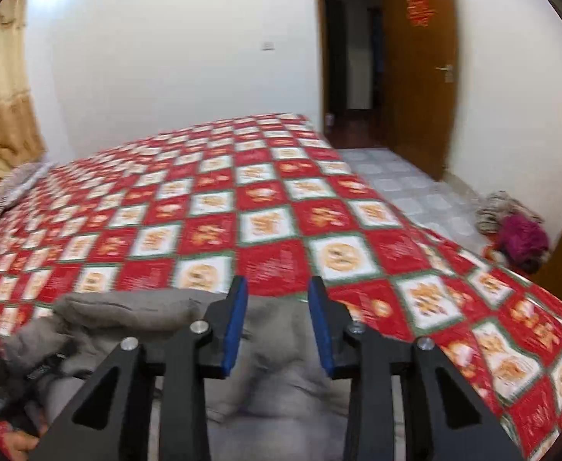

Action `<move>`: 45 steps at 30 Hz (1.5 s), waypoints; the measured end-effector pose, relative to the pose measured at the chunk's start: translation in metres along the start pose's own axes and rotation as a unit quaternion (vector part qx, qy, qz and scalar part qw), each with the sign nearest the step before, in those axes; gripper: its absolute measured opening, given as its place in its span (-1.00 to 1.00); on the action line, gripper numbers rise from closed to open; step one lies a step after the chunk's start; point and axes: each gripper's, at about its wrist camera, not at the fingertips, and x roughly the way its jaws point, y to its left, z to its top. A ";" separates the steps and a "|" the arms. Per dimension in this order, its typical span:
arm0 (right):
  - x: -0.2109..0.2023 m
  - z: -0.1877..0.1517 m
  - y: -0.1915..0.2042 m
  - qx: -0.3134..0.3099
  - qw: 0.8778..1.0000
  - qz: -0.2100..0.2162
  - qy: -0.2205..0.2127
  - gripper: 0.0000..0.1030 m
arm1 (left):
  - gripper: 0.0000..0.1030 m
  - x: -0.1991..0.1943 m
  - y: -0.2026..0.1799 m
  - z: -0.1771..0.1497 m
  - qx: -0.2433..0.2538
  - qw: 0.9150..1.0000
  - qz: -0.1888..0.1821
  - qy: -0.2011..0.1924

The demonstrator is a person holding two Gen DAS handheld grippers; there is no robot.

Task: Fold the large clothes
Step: 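Lift the hem and fold it toward the collar with both tools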

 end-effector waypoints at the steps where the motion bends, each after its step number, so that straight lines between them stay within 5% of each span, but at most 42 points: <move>1: 0.009 0.007 0.012 -0.006 1.000 0.012 0.012 -0.30 | -0.88 0.000 -0.001 0.000 0.002 1.000 0.002 -0.001; 6: 0.071 0.010 0.045 0.032 0.994 0.042 0.099 -0.30 | -0.88 -0.001 0.001 -0.001 -0.001 1.000 -0.002 -0.001; 9: 0.099 -0.041 0.057 -0.047 0.978 0.026 0.203 -0.35 | -0.88 0.000 0.005 0.000 -0.011 1.000 -0.014 0.001; 13: 0.081 -0.092 0.044 -0.112 0.986 0.056 0.112 -0.37 | -0.88 -0.002 0.011 0.000 -0.030 0.999 -0.041 0.007; 18: 0.079 -0.092 0.037 -0.102 0.987 0.076 0.101 -0.35 | -0.86 -0.030 -0.001 0.003 0.019 0.999 -0.008 0.049; 25: 0.077 -0.091 0.041 -0.103 0.988 0.080 0.086 -0.32 | -0.86 -0.106 -0.078 0.046 0.134 0.990 -0.001 -0.036; 27: 0.077 -0.091 0.041 -0.103 0.988 0.082 0.084 -0.32 | -0.85 -0.088 -0.110 0.062 0.152 0.987 0.019 -0.045; 29: 0.077 -0.091 0.040 -0.100 0.988 0.085 0.083 -0.32 | -0.78 -0.049 -0.127 0.070 0.160 0.986 0.040 -0.013; 32: 0.076 -0.091 0.037 -0.091 0.988 0.094 0.083 -0.32 | -0.78 0.008 -0.107 0.060 0.115 0.987 0.096 0.055; 35: 0.076 -0.091 0.033 -0.082 0.988 0.104 0.082 -0.32 | -0.78 0.027 -0.078 0.018 0.110 0.985 0.092 0.095; 38: 0.075 -0.090 0.030 -0.074 0.987 0.116 0.080 -0.30 | -0.78 0.016 -0.065 -0.012 0.128 0.989 0.062 0.038; 41: 0.074 -0.089 0.031 -0.073 0.987 0.114 0.083 -0.26 | -0.79 0.017 -0.051 -0.007 0.086 0.995 0.036 0.039; 45: 0.039 -0.072 0.028 -0.039 0.991 0.118 0.052 -0.22 | -0.79 0.020 -0.058 -0.010 0.106 0.993 0.050 0.031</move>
